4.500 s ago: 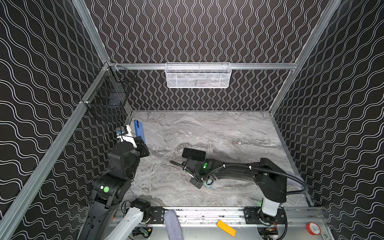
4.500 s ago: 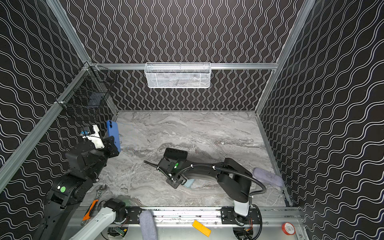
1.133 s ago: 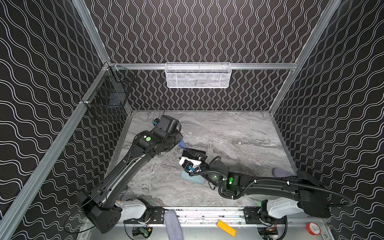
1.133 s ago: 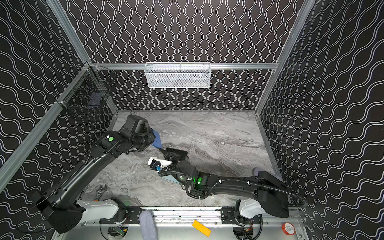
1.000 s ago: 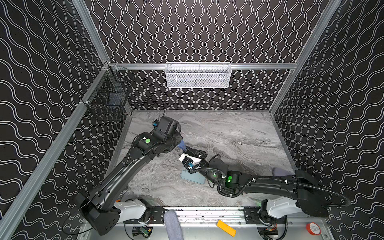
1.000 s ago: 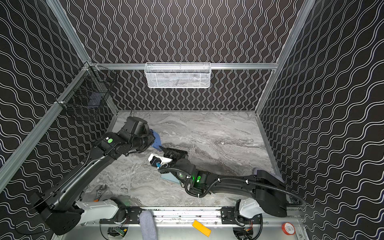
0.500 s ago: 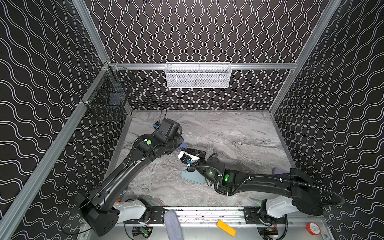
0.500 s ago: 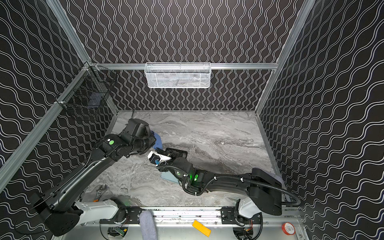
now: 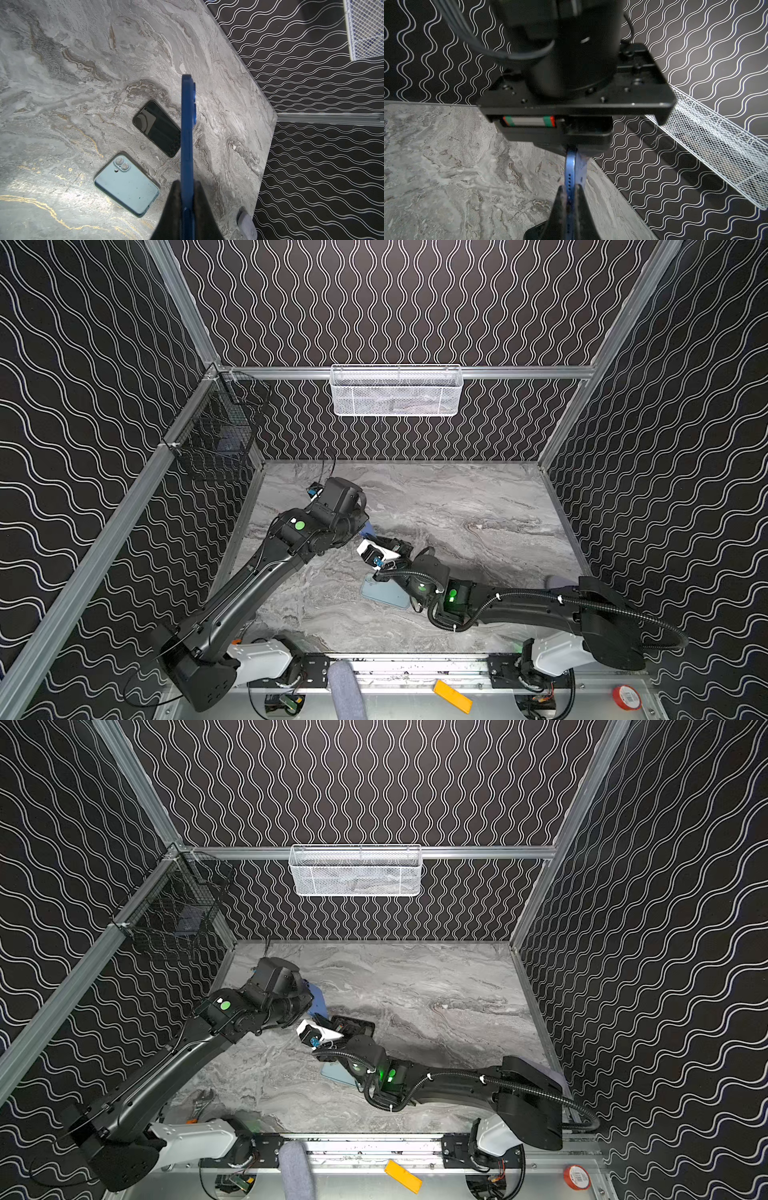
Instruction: Put the phone into the phone case
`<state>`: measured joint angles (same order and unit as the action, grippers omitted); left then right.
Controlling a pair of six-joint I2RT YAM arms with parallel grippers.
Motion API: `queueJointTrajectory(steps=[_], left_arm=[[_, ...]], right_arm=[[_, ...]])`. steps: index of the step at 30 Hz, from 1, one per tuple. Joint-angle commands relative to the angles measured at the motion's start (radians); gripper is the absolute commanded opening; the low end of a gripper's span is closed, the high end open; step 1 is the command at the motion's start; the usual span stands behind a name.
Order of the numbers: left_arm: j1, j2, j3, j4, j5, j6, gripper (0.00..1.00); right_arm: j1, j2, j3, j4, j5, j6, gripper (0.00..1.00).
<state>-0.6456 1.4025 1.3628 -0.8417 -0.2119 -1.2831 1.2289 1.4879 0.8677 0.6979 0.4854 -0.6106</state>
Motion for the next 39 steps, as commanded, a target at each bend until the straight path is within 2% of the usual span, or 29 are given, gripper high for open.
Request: queueJointTrajectory(steps=[1,4,5,16,20,24,26,27,29,31,34,37,39], left_arm=[[-0.004,-0.005,0.008,0.064,0.000,0.009,0.00],[-0.004,-0.004,0.003,0.072,0.006,0.011,0.00],[-0.005,-0.002,0.004,0.071,0.008,0.008,0.05],[-0.004,-0.041,-0.036,0.114,-0.014,0.016,0.76],[-0.003,-0.057,-0.035,0.109,-0.046,0.044,0.97],[0.011,-0.097,-0.037,0.130,-0.087,0.154,0.98],[0.040,-0.128,-0.059,0.198,-0.050,0.263,0.98],[0.061,-0.145,-0.071,0.226,-0.020,0.308,0.98],[0.131,-0.177,-0.118,0.318,0.115,0.378,0.98],[0.221,-0.208,-0.189,0.449,0.294,0.436,0.98],[0.322,-0.224,-0.273,0.615,0.532,0.488,0.98],[0.370,-0.185,-0.312,0.733,0.786,0.547,0.98],[0.380,-0.165,-0.374,0.899,0.948,0.522,0.98]], right_arm=[[-0.006,-0.015,-0.004,0.043,0.028,0.025,0.00],[-0.010,-0.019,-0.001,0.039,0.034,0.033,0.00],[-0.009,-0.019,0.000,0.037,0.034,0.036,0.00],[-0.026,-0.040,0.004,0.005,0.059,0.075,0.00],[-0.032,-0.055,0.005,-0.016,0.071,0.091,0.00],[-0.058,-0.112,0.008,-0.094,0.074,0.176,0.00],[-0.093,-0.166,0.010,-0.177,0.044,0.267,0.00],[-0.120,-0.201,0.011,-0.228,0.013,0.326,0.00],[-0.186,-0.267,0.013,-0.319,-0.065,0.444,0.00],[-0.272,-0.339,0.011,-0.401,-0.165,0.567,0.00],[-0.386,-0.421,0.008,-0.483,-0.299,0.684,0.00],[-0.490,-0.478,0.022,-0.556,-0.417,0.777,0.00],[-0.558,-0.505,0.034,-0.590,-0.503,0.839,0.00]])
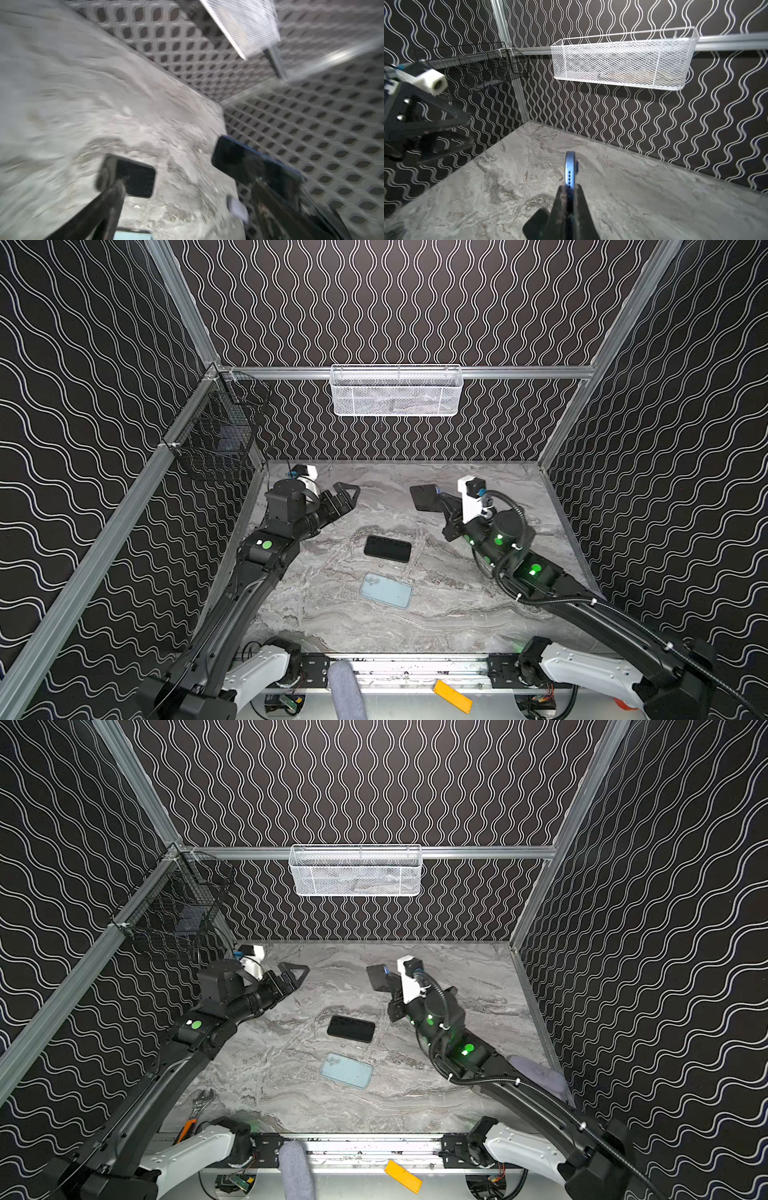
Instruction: Put the phone into the phone case
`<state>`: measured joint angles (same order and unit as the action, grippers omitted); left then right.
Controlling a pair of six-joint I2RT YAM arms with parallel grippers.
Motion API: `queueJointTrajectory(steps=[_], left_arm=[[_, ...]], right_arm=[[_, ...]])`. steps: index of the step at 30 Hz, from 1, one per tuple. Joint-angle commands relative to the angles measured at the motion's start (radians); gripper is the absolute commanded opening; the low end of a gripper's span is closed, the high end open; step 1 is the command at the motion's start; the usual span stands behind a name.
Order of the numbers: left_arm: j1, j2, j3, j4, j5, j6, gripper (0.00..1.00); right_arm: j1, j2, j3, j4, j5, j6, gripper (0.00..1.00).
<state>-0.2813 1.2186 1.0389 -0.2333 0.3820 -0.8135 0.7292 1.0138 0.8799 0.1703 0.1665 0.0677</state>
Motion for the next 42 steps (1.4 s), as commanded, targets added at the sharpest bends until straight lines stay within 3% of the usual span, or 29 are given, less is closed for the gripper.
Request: queueJointTrajectory(steps=[1,6,11,15,20,29,42], left_arm=[[0.016,0.024,-0.091,0.393,0.410,0.004,0.98],[0.017,0.108,-0.235,0.890,0.558,-0.240,0.96],[0.016,0.220,-0.291,1.225,0.588,-0.426,0.92],[0.016,0.308,-0.315,1.415,0.585,-0.542,0.91],[-0.013,0.365,-0.322,1.504,0.577,-0.580,0.91],[-0.072,0.391,-0.321,1.447,0.571,-0.510,0.89],[-0.197,0.540,-0.260,1.684,0.496,-0.663,0.63]], right_arm=[[-0.090,-0.039,0.026,-0.074,-0.224,0.188,0.00],[-0.277,-0.053,0.033,-0.072,-0.499,0.376,0.00],[-0.427,-0.027,0.009,0.070,-0.760,0.605,0.00],[-0.474,-0.009,-0.028,0.224,-0.871,0.764,0.00],[-0.491,0.008,-0.060,0.334,-0.913,0.868,0.00],[-0.494,0.045,-0.100,0.504,-0.930,1.005,0.00],[-0.494,0.072,-0.120,0.550,-0.916,1.030,0.00]])
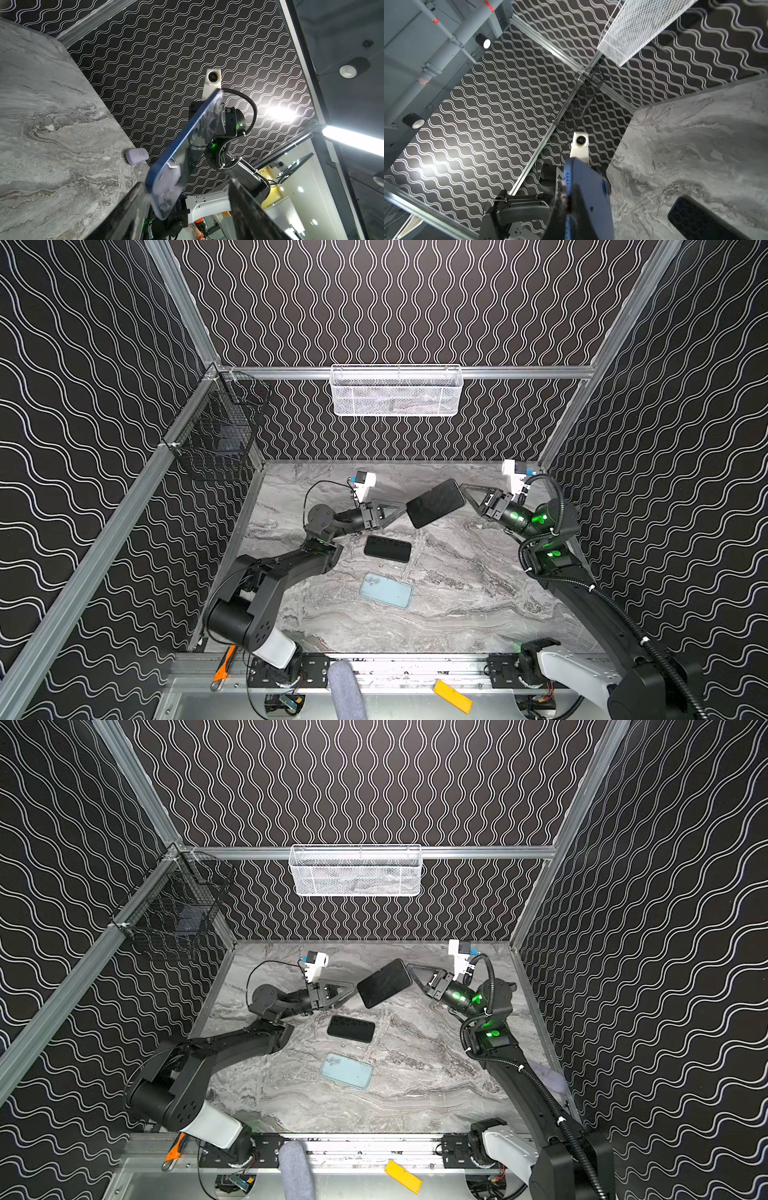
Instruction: Put the phone into the phone case
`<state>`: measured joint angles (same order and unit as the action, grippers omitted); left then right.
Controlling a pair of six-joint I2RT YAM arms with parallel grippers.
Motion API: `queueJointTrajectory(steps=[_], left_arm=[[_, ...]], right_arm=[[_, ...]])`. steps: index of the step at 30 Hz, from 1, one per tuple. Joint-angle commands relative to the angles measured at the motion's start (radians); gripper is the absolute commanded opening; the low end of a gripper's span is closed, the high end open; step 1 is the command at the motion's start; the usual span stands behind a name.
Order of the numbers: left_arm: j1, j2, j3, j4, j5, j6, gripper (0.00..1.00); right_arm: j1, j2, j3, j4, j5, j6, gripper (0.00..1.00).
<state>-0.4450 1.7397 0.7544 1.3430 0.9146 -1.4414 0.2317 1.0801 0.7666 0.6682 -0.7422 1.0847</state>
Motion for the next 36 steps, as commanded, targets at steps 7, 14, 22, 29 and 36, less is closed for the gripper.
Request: queueJointTrajectory(steps=[7,14,22,29,36], left_arm=[[-0.102,0.097,0.016,0.203,-0.195,-0.097,0.49],[-0.066,0.038,0.001,0.099,-0.160,-0.038,0.48],[-0.051,-0.265,0.122,-0.865,-0.202,0.512,0.63],[-0.064,-0.322,0.155,-1.086,-0.262,0.611,0.85],[-0.071,-0.337,0.132,-1.123,-0.309,0.610,0.96]], right_arm=[[0.003,0.043,-0.049,-0.031,0.033,-0.089,0.00],[-0.002,0.051,-0.083,-0.168,0.067,-0.220,0.00],[-0.003,0.038,0.002,-0.586,0.185,-0.444,0.00],[-0.002,0.035,-0.029,-0.572,0.181,-0.424,0.04],[-0.002,0.037,-0.012,-0.614,0.188,-0.451,0.07]])
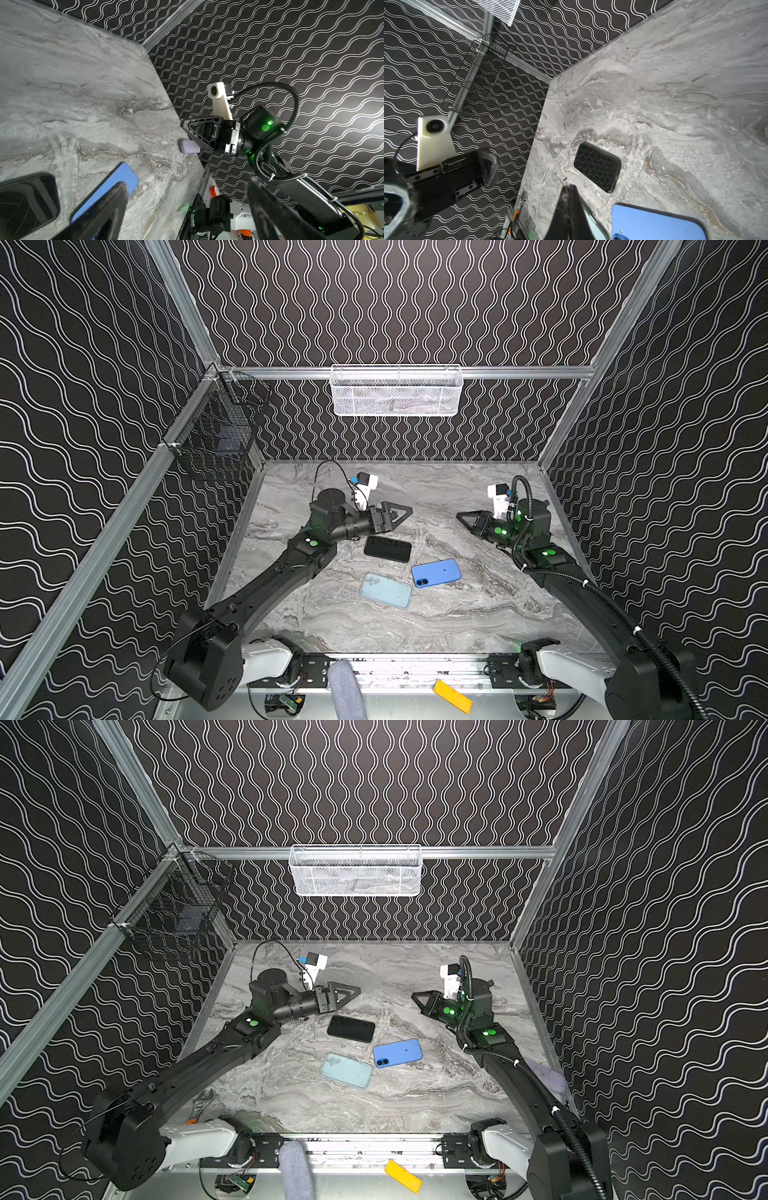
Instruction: Put the phone into the phone case
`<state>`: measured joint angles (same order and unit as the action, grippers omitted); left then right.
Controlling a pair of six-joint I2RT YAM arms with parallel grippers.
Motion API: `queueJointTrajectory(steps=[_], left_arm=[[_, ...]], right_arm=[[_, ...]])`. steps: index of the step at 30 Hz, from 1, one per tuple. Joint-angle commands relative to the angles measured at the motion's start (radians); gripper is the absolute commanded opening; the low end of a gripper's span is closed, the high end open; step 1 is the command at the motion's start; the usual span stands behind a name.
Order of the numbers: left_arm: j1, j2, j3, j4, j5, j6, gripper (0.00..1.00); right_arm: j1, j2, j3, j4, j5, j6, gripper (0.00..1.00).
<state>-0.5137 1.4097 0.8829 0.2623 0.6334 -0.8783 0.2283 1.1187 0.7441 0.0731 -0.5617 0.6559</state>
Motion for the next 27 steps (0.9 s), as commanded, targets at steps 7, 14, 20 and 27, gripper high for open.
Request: queueJointTrajectory(steps=[7,14,20,27], left_arm=[[-0.008,-0.018,0.027,-0.120,-0.065,0.096,0.98],[-0.008,-0.017,0.045,-0.167,-0.083,0.123,0.99],[-0.014,-0.034,0.051,-0.216,-0.113,0.142,0.99],[-0.044,-0.059,0.050,-0.279,-0.155,0.163,0.99]], right_arm=[[0.000,0.002,0.007,-0.022,0.017,-0.031,0.13],[-0.003,-0.011,0.006,-0.035,0.043,-0.047,0.16],[-0.010,-0.022,0.005,-0.055,0.057,-0.059,0.21],[-0.024,-0.049,-0.012,-0.103,0.088,-0.077,0.36]])
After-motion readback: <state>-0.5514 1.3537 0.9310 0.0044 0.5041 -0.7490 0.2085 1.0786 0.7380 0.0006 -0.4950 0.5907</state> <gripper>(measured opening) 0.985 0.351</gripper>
